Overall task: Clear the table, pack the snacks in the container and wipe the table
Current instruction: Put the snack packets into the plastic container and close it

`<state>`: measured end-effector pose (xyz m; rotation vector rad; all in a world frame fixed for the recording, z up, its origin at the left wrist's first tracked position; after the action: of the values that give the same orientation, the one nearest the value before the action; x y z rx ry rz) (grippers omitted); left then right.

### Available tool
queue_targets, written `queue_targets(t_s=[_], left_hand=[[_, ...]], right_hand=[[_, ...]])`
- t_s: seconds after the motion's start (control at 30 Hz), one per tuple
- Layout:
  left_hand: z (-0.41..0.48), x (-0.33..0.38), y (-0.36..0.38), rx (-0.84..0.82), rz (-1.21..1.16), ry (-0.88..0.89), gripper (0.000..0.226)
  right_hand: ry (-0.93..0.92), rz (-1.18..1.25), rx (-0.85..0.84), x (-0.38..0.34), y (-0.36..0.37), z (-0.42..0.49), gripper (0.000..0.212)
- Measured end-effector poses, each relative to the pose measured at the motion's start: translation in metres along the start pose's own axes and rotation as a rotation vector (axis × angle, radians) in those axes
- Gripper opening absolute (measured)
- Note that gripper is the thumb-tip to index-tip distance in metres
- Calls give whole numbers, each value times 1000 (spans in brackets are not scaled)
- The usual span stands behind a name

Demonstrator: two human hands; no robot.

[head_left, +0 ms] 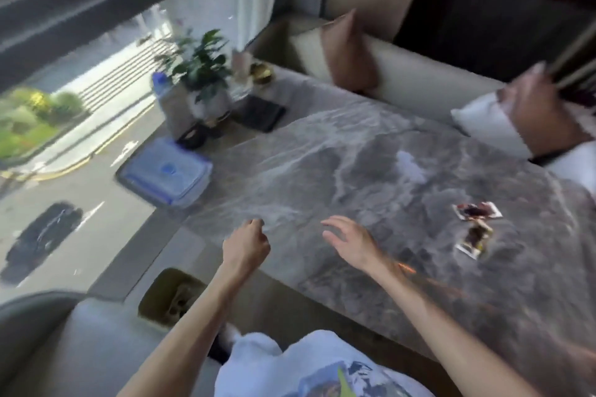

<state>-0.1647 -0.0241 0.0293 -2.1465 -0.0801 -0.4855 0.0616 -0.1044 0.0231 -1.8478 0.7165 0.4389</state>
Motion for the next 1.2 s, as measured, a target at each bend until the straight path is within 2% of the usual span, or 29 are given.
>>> queue_targets(t_s=[0.17,0.3,0.43,0.6,0.73,0.87,1.07,1.2], left_hand=[[16,120,-9,0,130,202,46],[19,192,3,-65,211,332,48],[28,226,12,-141,289,429,48],[55,235,7,-183,388,541,47],[86,209,-16,-199,382,555,45],[124,152,-58,-179,310,465,45],[165,6,-145,-56,153,166,42],[169,-101,-201,164,-99,41,33]], right_hand=[[120,122,217,59,-71,-56,30],[263,201,314,98,-101,-96,28],[371,248,405,123,-116,-116,28],[474,300,474,123,-116,-108,26],[537,342,508,103,-102,-82,26],[479,396,452,66,-83,-23,22],[347,440,192,-26,-30,109,25],[277,479,-22,-97,25,189,32]])
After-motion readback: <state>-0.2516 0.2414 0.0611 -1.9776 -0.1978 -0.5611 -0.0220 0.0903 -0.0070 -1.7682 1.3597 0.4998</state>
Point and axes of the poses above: each hand's wrist, its own z-axis towards the middle knuckle, its own y-axis out of the palm, x = y × z, the point moved 3 cm from there along z, towards the middle knuckle, and after that the axes turned 11 degrees about -x, right-handed, at the moved point
